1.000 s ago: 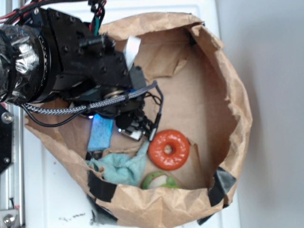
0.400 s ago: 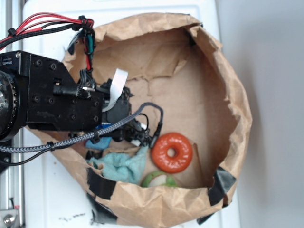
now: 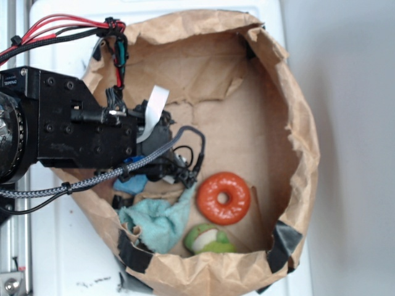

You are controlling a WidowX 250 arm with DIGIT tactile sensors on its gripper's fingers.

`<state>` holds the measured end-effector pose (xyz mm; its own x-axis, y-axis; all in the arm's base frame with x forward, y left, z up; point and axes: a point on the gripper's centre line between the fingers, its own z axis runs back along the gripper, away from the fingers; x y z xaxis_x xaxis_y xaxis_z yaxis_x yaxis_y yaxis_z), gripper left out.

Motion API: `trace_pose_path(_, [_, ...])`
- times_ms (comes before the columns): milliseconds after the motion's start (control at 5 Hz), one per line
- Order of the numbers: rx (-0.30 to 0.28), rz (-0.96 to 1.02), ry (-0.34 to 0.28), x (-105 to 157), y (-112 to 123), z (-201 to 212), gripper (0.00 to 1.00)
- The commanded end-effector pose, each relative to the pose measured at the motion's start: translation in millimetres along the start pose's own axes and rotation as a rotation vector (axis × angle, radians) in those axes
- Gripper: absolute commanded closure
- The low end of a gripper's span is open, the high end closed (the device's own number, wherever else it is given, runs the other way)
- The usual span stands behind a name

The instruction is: Grab the blue sponge.

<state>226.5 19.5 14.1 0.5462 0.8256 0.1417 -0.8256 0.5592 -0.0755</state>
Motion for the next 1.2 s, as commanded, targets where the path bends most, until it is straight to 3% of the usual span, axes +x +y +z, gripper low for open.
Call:
trace_pose_path(0, [-0.043,-0.087,-0.001,42,14,32,1.00])
trace_pose_path(200, [-0.012,-0.247,-0.031,55,10,61,1.00])
trace_pose_path(400, [0.058,-0.372,-0.044,50,0,88,1.00])
trace_pose_path(600, [0.111,-0.451,-0.016,56,-16,114,1.00])
trace_pose_path(800, [0.127,-0.560,-0.040,54,-27,137,1.00])
trace_pose_path(1000, [0.053,-0.556,-0.056,63,-37,155,1.00])
